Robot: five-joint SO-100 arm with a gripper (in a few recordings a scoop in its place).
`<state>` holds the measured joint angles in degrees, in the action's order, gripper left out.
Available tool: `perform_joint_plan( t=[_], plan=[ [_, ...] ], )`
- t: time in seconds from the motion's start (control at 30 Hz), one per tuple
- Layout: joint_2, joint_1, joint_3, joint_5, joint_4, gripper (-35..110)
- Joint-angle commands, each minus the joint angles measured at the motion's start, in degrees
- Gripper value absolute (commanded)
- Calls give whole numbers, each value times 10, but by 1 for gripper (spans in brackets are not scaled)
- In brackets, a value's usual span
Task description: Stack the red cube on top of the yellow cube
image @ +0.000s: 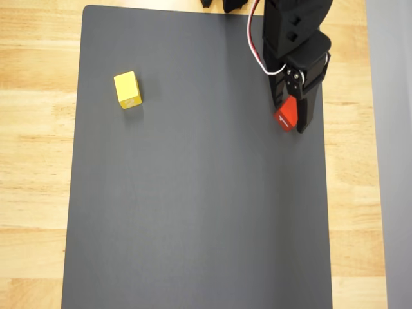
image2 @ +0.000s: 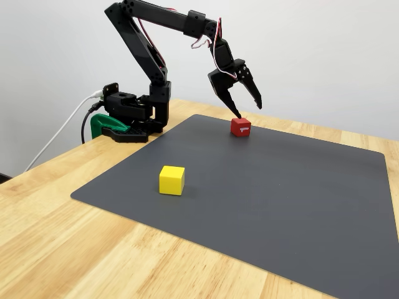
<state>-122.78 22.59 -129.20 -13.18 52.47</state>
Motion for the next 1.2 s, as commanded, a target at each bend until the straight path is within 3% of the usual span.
perform_joint_plan(
  t=[0.0,0.6,1.17],
  plan=[
    [-11,7,8,-11,13,21],
    [-21,-7,6,-27,63,21],
    [145,-13,109,-41,93,22]
  ],
)
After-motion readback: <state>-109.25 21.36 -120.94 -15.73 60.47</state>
